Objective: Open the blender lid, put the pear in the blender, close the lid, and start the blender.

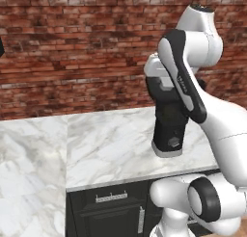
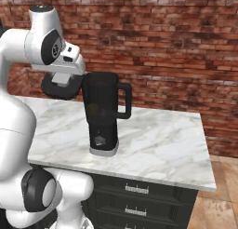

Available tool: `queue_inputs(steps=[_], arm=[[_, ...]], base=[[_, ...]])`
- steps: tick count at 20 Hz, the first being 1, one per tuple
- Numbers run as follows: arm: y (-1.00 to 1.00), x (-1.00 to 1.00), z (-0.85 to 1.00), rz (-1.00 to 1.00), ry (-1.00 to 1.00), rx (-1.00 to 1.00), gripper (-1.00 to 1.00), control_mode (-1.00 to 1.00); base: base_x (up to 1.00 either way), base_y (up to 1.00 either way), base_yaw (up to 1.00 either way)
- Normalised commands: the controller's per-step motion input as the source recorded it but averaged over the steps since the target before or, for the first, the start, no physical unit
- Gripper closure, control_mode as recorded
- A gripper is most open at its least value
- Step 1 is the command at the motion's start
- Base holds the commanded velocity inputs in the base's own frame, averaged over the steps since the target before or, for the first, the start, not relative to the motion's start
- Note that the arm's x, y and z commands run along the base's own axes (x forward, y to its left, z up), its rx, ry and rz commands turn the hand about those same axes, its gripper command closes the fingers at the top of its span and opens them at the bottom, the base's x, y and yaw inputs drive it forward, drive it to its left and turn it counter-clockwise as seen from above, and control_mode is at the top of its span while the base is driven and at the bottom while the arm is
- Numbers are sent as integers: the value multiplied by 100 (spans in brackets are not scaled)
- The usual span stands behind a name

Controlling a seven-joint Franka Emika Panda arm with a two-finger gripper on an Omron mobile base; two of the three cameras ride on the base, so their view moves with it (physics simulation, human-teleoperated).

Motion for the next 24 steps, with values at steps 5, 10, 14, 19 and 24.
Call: queue_inputs(steps=[5,10,14,19,24], arm=[[-24,0,44,-6,-5,0,100,-100],[-29,8,33,-7,-1,0,100,-100],[-32,26,12,-5,0,0,100,-100],[-28,57,0,0,5,-2,100,-100],[-13,63,1,0,7,-1,100,-100]], base=[[0,0,0],[0,0,0],[0,0,0],[0,0,0],[0,0,0]])
